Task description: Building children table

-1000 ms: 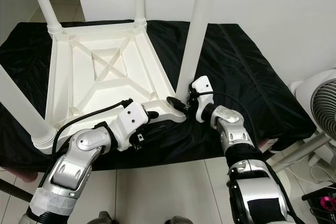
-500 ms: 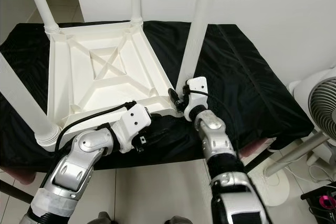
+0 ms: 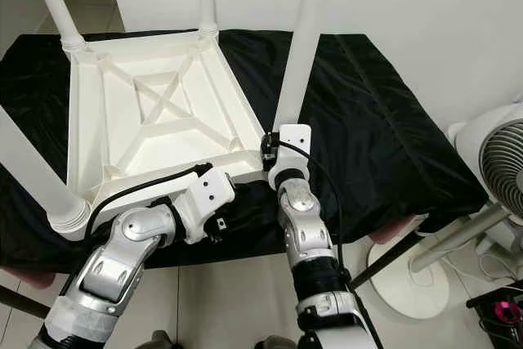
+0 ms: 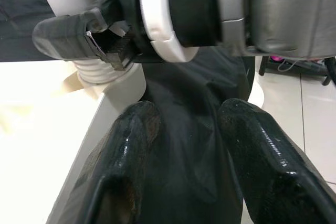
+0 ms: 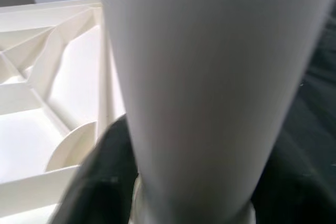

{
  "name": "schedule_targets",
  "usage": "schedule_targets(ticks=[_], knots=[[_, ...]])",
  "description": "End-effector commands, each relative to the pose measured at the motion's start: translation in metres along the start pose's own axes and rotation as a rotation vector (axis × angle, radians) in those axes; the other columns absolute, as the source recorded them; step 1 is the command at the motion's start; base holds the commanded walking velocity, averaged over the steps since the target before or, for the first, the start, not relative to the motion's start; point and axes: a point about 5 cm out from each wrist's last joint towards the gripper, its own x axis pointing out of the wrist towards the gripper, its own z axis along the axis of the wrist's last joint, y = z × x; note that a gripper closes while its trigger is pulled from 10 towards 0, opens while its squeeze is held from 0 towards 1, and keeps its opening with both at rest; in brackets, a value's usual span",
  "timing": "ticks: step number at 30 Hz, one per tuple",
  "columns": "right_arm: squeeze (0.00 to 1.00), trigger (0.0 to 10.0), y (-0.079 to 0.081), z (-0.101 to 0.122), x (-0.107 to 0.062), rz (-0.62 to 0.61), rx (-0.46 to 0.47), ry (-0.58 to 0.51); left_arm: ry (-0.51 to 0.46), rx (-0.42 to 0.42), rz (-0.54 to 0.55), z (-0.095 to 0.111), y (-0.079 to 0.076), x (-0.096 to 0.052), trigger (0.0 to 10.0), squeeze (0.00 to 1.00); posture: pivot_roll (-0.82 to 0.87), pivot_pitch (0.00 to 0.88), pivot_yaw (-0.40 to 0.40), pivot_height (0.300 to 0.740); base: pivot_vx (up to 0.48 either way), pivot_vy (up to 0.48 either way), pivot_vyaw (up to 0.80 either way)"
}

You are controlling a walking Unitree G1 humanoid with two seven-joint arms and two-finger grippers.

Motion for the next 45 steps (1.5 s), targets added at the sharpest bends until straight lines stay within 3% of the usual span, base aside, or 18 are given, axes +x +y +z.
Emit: schedule_targets(ticks=[1,8,9,10,17,22,34,35,36,37,38,45], knots=[[1.0,10.0,0.0,0.002,-0.002,0.023,0.023,-0.007,-0.006,-0.001,0.026,0.002,0.0,0.001,10.0,0.0,-0.07,0.0,-0.04,0.74,0.0,0.0,0.0],[1.0,10.0,-0.014,0.008,-0.013,0.082,0.008,-0.023,-0.002,0.0,0.026,0.002,-0.001,-0.001,10.0,0.0,-0.07,0.0,-0.04,0.74,0.0,0.0,0.0],[0.78,10.0,-0.018,0.008,-0.016,0.128,0.001,-0.017,-0.001,0.002,0.027,0.002,0.0,-0.002,10.0,0.0,-0.07,0.0,-0.039,0.74,0.0,0.0,0.0],[0.0,10.0,-0.024,0.008,-0.02,0.203,-0.035,-0.018,-0.001,0.003,0.028,0.002,0.0,-0.002,10.0,0.0,-0.07,0.0,-0.039,0.74,0.0,0.0,0.0],[0.0,10.0,-0.039,0.009,-0.027,0.402,-0.133,-0.002,0.0,0.007,0.025,0.003,0.002,-0.001,10.0,0.0,-0.08,0.0,-0.026,0.74,0.0,0.0,0.0],[0.0,10.0,-0.059,0.018,-0.011,0.51,-0.205,0.033,-0.002,0.02,0.018,0.004,0.004,0.0,10.0,0.0,-0.08,0.0,-0.019,0.74,0.0,0.0,0.0],[0.0,10.0,-0.054,0.006,0.01,0.65,-0.313,0.138,0.001,0.027,0.033,0.005,0.008,0.0,10.0,0.0,-0.07,0.0,-0.014,0.74,0.0,0.0,0.0],[0.0,6.2,-0.051,0.004,0.012,0.666,-0.313,0.151,0.001,0.027,0.036,0.005,0.008,0.0,10.0,0.0,-0.06,0.0,-0.014,0.74,0.0,0.0,0.0],[0.0,6.2,-0.051,0.004,0.012,0.666,-0.313,0.151,0.001,0.027,0.036,0.005,0.008,0.0,10.0,0.0,-0.06,0.0,-0.014,0.74,0.0,0.0,0.0],[0.0,4.8,-0.048,0.001,0.015,0.681,-0.326,0.158,0.002,0.027,0.04,0.006,0.009,0.0,10.0,0.0,-0.06,0.0,-0.016,0.74,0.0,0.0,0.0],[0.0,0.4,-0.046,-0.001,0.015,0.684,-0.333,0.163,0.002,0.027,0.043,0.006,0.01,0.0,10.0,0.0,-0.06,0.0,-0.017,0.74,0.0,0.0,0.0],[0.0,0.0,-0.042,-0.01,0.013,0.716,-0.328,0.174,0.002,0.024,0.054,0.006,0.011,-0.001,10.0,0.0,-0.05,0.0,-0.025,0.74,0.0,0.0,0.0]])
